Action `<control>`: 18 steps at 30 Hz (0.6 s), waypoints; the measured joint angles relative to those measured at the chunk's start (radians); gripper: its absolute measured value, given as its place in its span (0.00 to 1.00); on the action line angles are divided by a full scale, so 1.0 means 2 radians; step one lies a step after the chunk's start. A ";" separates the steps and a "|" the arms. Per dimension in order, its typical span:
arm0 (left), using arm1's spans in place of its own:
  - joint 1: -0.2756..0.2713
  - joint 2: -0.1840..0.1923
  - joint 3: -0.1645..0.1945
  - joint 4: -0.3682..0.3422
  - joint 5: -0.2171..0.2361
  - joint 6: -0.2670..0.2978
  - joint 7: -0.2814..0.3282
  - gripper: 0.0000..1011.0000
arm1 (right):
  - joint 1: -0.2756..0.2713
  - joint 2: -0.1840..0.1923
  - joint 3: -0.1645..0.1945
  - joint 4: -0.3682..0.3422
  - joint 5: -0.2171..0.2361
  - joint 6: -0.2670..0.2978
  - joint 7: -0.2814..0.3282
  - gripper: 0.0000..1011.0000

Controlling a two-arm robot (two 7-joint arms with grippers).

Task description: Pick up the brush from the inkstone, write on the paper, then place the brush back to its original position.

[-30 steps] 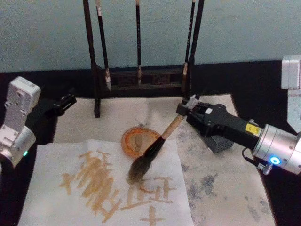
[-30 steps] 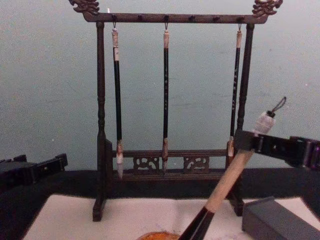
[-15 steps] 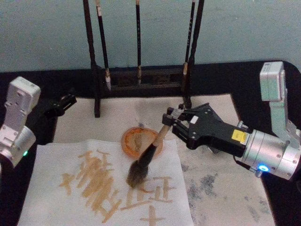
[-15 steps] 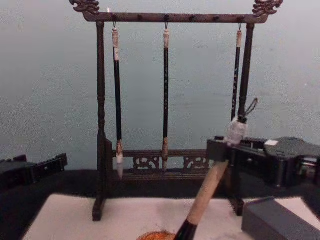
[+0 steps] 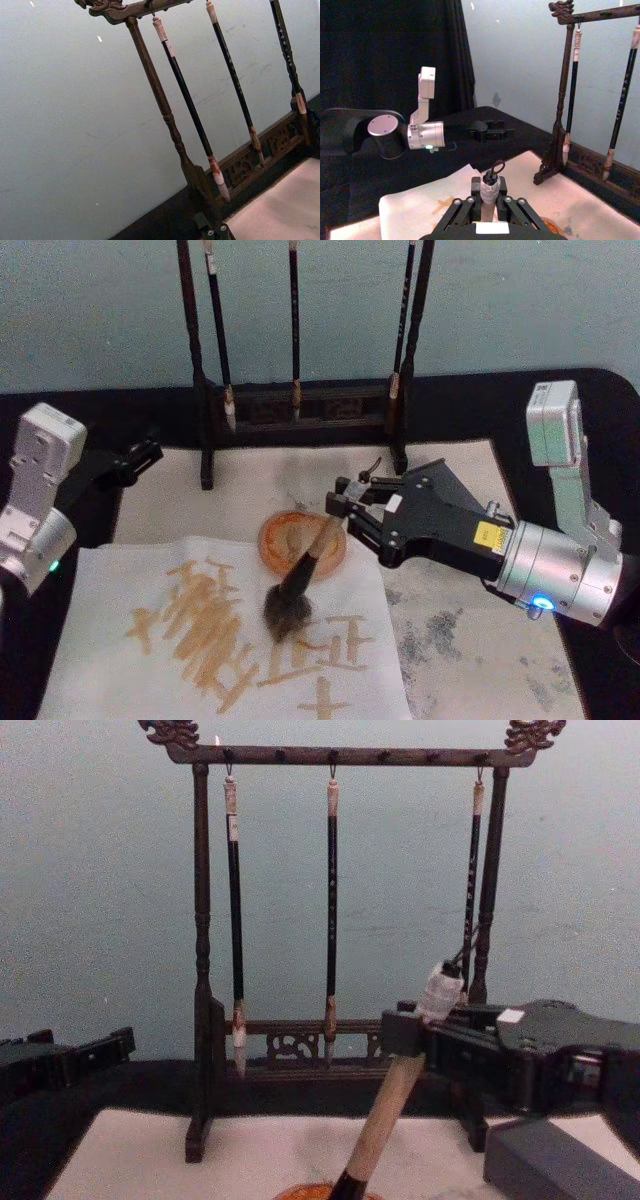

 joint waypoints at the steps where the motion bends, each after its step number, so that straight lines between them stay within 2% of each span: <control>1: 0.000 0.000 0.000 0.000 0.000 0.000 0.000 0.99 | 0.000 0.000 0.000 0.000 0.000 0.000 0.000 0.16; 6: 0.000 0.000 0.000 0.000 0.000 0.000 0.000 0.99 | -0.008 0.000 0.013 -0.004 0.001 0.002 0.000 0.16; 18: 0.000 0.000 0.000 0.000 0.000 0.000 0.000 0.99 | -0.028 0.002 0.040 -0.015 0.017 0.005 0.015 0.16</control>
